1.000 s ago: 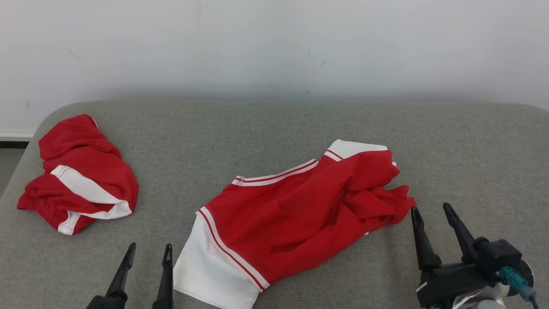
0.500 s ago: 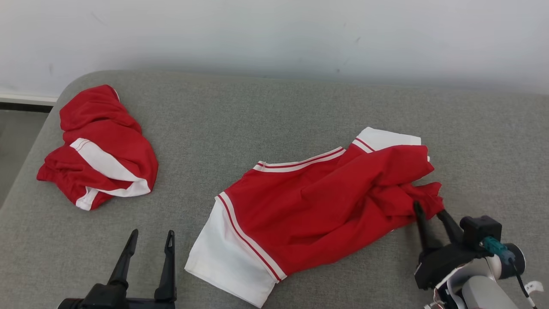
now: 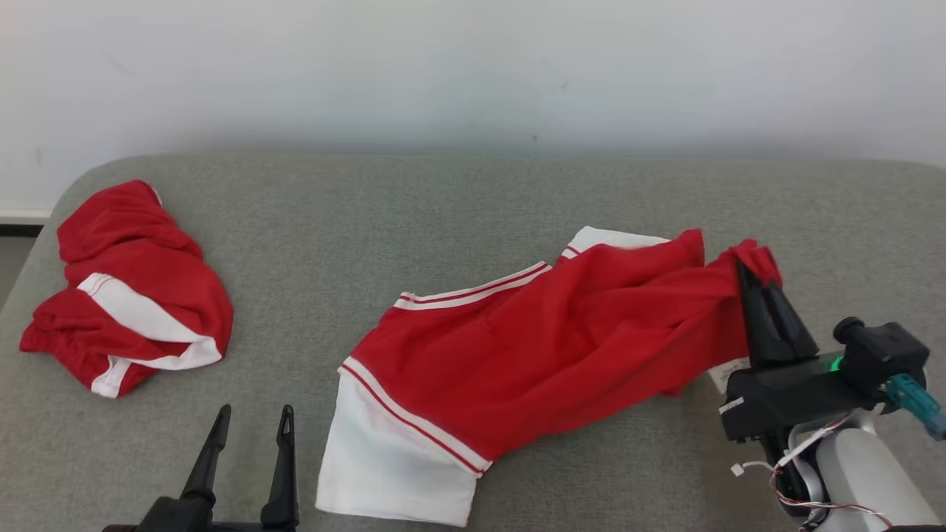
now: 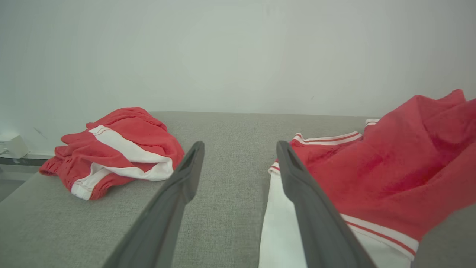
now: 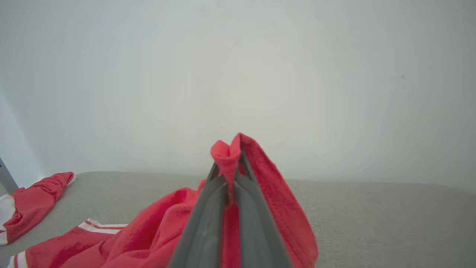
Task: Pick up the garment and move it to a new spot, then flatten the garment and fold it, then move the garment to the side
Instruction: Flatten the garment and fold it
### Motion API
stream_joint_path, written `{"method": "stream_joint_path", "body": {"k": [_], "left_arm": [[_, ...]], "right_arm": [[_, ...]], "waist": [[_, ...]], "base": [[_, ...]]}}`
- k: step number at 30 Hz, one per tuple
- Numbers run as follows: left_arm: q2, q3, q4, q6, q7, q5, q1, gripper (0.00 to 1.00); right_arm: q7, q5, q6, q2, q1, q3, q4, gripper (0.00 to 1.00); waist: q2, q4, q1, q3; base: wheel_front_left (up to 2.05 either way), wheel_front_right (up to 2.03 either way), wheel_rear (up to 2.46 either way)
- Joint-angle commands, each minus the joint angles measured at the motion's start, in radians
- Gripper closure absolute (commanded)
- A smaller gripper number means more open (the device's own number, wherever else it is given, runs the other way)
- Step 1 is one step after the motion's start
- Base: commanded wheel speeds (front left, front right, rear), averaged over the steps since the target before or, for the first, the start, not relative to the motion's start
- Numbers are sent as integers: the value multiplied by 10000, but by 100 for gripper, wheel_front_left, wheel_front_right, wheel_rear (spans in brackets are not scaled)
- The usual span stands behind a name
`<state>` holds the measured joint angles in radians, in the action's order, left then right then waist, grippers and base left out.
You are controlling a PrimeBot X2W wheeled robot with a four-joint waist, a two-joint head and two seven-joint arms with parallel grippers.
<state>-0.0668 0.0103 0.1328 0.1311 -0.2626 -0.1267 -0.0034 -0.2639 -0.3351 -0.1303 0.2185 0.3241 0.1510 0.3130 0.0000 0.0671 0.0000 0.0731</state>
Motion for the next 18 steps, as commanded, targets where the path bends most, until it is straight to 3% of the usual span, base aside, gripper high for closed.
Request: {"method": "stream_joint_path", "body": {"k": [1, 9, 14, 18], "left_arm": [[36, 30, -17, -14, -34, -103, 79, 0], [94, 254, 58, -12, -36, -197, -16, 0], [119, 382, 167, -14, -34, -235, -172, 0], [132, 527, 304, -14, -36, -281, -304, 0]], "right_arm": [[-6, -122, -9, 143, -198, 35, -258, 100], [582, -211, -9, 434, -593, -164, -1240, 100], [757, -80, -9, 392, -292, -125, -609, 100], [917, 100, -9, 361, 408, 110, 628, 100]], "waist": [[0, -190, 0, -149], [0, 110, 0, -87], [0, 565, 0, 30], [0, 936, 0, 148]], "base": [[0, 0, 0], [0, 0, 0], [0, 0, 0], [0, 0, 0]]}}
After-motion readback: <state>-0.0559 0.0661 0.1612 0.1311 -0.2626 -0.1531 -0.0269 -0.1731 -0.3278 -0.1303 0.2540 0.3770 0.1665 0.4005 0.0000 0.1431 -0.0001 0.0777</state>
